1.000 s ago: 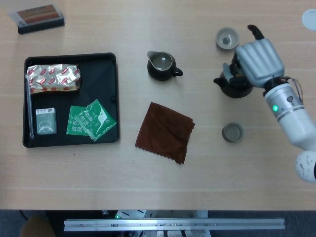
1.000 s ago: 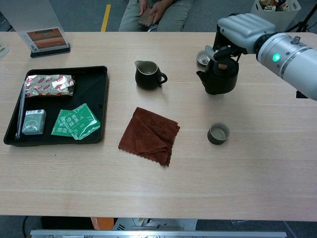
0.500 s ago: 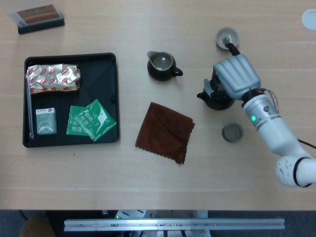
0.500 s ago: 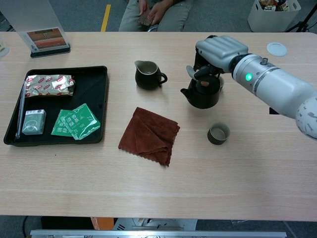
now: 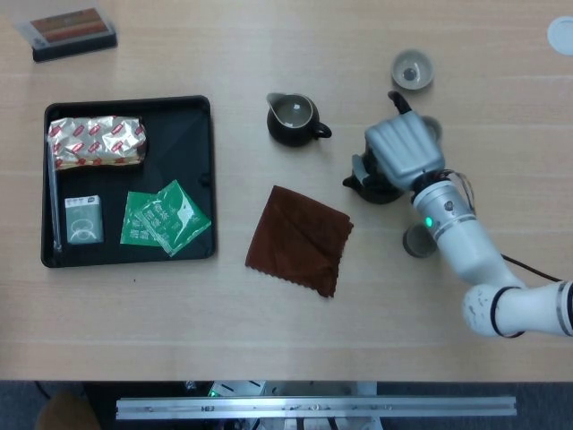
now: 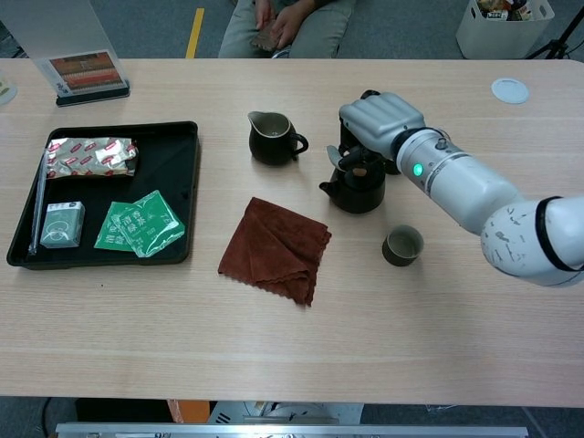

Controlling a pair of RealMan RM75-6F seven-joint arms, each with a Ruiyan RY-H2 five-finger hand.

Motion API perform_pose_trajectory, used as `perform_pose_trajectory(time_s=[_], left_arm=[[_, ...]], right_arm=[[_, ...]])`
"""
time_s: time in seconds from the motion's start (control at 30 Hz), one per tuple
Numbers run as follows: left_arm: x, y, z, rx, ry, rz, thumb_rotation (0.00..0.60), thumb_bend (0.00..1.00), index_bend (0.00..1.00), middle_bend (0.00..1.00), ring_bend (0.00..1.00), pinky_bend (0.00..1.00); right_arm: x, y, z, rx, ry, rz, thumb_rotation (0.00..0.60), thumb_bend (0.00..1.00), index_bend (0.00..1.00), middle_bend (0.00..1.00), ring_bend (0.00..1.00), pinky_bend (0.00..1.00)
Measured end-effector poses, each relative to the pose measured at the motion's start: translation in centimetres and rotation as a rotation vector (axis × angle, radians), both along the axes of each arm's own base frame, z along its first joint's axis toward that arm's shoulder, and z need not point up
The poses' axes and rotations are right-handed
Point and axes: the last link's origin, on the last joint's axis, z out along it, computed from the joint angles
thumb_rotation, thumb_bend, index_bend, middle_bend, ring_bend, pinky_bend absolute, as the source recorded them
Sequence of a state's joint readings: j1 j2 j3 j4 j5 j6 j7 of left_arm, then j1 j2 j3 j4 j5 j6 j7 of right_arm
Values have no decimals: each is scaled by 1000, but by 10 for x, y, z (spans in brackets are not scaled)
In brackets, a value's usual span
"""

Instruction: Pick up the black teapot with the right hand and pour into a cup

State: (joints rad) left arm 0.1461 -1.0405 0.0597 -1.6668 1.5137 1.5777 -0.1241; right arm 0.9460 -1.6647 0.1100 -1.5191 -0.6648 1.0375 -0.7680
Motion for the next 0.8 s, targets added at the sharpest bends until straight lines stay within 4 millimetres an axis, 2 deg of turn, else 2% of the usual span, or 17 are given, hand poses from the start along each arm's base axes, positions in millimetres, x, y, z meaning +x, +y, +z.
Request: perform_pose_trajectory(time_s=[0.3, 0.8], left_arm=[[-1, -1, 0, 0, -2, 6, 600, 218, 0, 0, 0, 0], [-2, 0, 0, -1, -3, 5, 600, 217, 0, 0, 0, 0]], right_arm=[[0, 4, -11, 12, 28, 11, 307, 515, 855, 753, 654, 66], [4, 8, -6, 23, 41, 38, 305, 477, 536, 482, 354, 38]])
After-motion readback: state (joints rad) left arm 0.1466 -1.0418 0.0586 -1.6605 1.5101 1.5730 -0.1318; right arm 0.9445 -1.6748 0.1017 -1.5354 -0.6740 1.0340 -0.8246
